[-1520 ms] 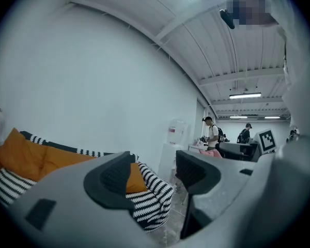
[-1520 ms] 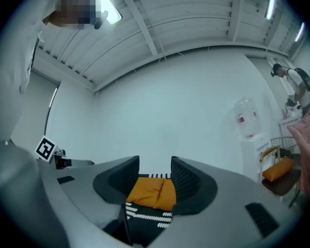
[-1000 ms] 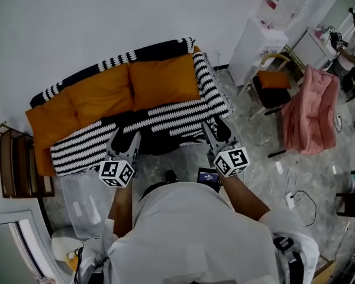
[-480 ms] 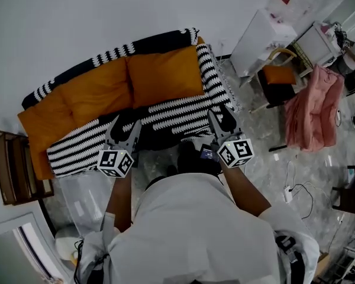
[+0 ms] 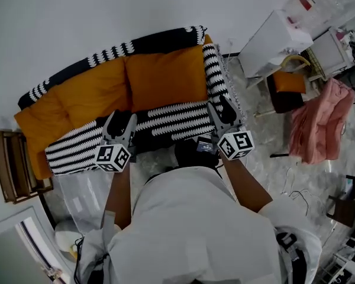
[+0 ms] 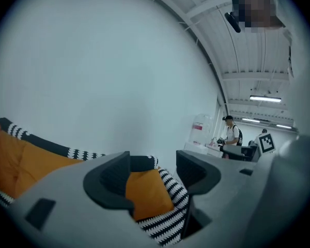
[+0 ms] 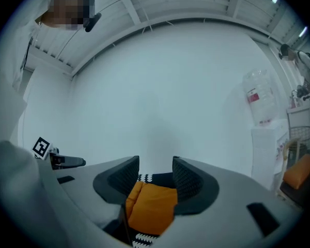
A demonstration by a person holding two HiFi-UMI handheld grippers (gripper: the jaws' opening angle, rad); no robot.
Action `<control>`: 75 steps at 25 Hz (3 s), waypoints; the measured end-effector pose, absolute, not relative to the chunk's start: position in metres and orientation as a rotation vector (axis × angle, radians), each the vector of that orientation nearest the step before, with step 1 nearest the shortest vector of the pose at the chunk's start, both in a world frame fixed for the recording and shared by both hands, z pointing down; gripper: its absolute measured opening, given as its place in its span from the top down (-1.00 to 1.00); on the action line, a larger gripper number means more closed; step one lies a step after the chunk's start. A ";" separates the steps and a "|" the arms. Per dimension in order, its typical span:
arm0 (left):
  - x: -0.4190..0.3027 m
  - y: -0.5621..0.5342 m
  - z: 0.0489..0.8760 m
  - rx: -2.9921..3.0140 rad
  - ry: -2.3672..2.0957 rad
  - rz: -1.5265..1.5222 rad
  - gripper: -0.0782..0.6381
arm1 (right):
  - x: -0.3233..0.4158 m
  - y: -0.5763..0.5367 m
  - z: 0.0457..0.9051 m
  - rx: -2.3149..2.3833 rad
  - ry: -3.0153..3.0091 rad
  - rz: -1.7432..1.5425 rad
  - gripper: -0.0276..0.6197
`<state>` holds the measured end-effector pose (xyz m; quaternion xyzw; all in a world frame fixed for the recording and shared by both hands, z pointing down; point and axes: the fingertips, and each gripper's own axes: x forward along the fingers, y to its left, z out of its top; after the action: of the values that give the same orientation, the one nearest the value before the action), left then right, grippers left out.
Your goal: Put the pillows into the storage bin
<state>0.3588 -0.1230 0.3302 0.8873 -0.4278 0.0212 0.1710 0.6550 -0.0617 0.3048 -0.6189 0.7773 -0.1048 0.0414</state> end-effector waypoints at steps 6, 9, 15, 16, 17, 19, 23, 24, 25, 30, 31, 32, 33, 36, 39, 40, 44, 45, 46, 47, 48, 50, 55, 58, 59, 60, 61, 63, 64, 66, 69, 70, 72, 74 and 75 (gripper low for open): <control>0.377 -0.199 0.363 2.422 -1.290 0.131 0.02 | 0.692 -0.141 0.351 -1.885 2.438 -0.486 0.29; 0.383 -0.237 0.388 2.373 -1.316 0.170 0.01 | 0.706 -0.181 0.380 -1.870 2.475 -0.564 0.28; 0.384 -0.287 0.456 2.259 -1.336 0.293 -0.01 | 0.716 -0.241 0.468 -1.815 2.573 -0.839 0.18; 0.383 -0.293 0.469 2.242 -1.334 0.313 -0.02 | 0.716 -0.248 0.484 -1.808 2.584 -0.885 0.17; 0.382 -0.297 0.482 2.222 -1.331 0.331 -0.03 | 0.716 -0.254 0.500 -1.804 2.590 -0.928 0.15; 0.381 -0.306 0.508 2.182 -1.327 0.361 -0.03 | 0.720 -0.266 0.530 -1.802 2.576 -1.017 0.13; 0.380 -0.330 0.567 2.118 -1.319 0.414 -0.04 | 0.741 -0.296 0.601 -1.823 2.476 -1.213 0.08; 0.377 -0.332 0.582 2.093 -1.317 0.423 -0.04 | 0.747 -0.300 0.618 -1.835 2.457 -1.257 0.07; 0.373 -0.334 0.597 2.066 -1.314 0.431 -0.05 | 0.753 -0.303 0.634 -1.846 2.432 -1.303 0.05; 0.360 -0.352 0.668 1.995 -1.285 0.495 -0.08 | 0.777 -0.318 0.704 -1.902 2.342 -1.466 0.01; 0.356 -0.355 0.680 1.972 -1.284 0.502 -0.10 | 0.778 -0.318 0.716 -1.903 2.341 -1.496 0.00; 0.352 -0.357 0.692 1.942 -1.285 0.506 -0.10 | 0.780 -0.319 0.727 -1.900 2.340 -1.526 -0.01; 0.349 -0.359 0.703 1.911 -1.286 0.510 -0.10 | 0.781 -0.319 0.736 -1.896 2.334 -1.557 -0.01; 0.345 -0.362 0.727 1.866 -1.275 0.544 -0.13 | 0.785 -0.320 0.755 -1.897 2.308 -1.618 -0.03; 0.346 -0.366 0.744 1.854 -1.250 0.563 -0.16 | 0.791 -0.325 0.770 -1.896 2.300 -1.646 -0.04; 0.347 -0.368 0.749 1.850 -1.242 0.561 -0.16 | 0.793 -0.326 0.777 -1.889 2.285 -1.672 -0.04; 0.350 -0.374 0.762 1.826 -1.200 0.533 -0.22 | 0.792 -0.332 0.798 -1.802 2.177 -1.801 -0.07; 0.350 -0.374 0.765 1.815 -1.188 0.525 -0.24 | 0.790 -0.334 0.802 -1.769 2.156 -1.823 -0.07; 0.351 -0.374 0.769 1.804 -1.174 0.517 -0.24 | 0.788 -0.335 0.805 -1.741 2.143 -1.837 -0.07; 0.352 -0.374 0.773 1.794 -1.159 0.507 -0.24 | 0.786 -0.337 0.809 -1.720 2.134 -1.844 -0.06; 0.353 -0.375 0.776 1.785 -1.145 0.498 -0.24 | 0.785 -0.338 0.812 -1.706 2.124 -1.848 -0.06; 0.356 -0.375 0.782 1.770 -1.122 0.491 -0.24 | 0.782 -0.340 0.818 -1.697 2.110 -1.857 -0.06; 0.367 -0.377 0.781 1.774 -1.084 0.487 0.00 | 0.773 -0.345 0.826 -1.629 2.093 -1.900 0.10; 0.376 -0.372 0.775 1.811 -1.097 0.500 0.16 | 0.772 -0.342 0.820 -1.558 2.121 -1.905 0.35; 0.379 -0.370 0.772 1.830 -1.103 0.499 0.22 | 0.772 -0.341 0.817 -1.540 2.143 -1.897 0.43; 0.383 -0.369 0.767 1.851 -1.109 0.492 0.27 | 0.772 -0.340 0.814 -1.528 2.167 -1.883 0.51; 0.386 -0.368 0.762 1.872 -1.114 0.482 0.31 | 0.771 -0.339 0.809 -1.524 2.193 -1.863 0.58; 0.390 -0.365 0.748 1.911 -1.125 0.459 0.35 | 0.772 -0.334 0.796 -1.535 2.236 -1.812 0.69; 0.392 -0.363 0.741 1.931 -1.129 0.448 0.36 | 0.773 -0.331 0.790 -1.542 2.245 -1.788 0.72; 0.397 -0.358 0.725 1.972 -1.136 0.426 0.38 | 0.771 -0.325 0.778 -1.540 2.252 -1.757 0.76; 0.401 -0.347 0.696 2.034 -1.152 0.401 0.40 | 0.766 -0.313 0.757 -1.525 2.278 -1.718 0.78; 0.400 -0.343 0.685 2.054 -1.160 0.392 0.40 | 0.762 -0.311 0.745 -1.506 2.286 -1.696 0.78; 0.395 -0.336 0.660 2.090 -1.183 0.365 0.41 | 0.756 -0.309 0.719 -1.485 2.300 -1.649 0.79; 0.381 -0.329 0.630 2.125 -1.225 0.323 0.41 | 0.747 -0.309 0.690 -1.465 2.324 -1.586 0.79; 0.372 -0.324 0.613 2.144 -1.254 0.302 0.41 | 0.737 -0.311 0.672 -1.432 2.347 -1.544 0.79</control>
<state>0.3716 -0.3239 0.6132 0.8135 -0.4757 0.1145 0.3144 0.7374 -0.3107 0.6716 -0.4541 0.7444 -0.4895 -0.0059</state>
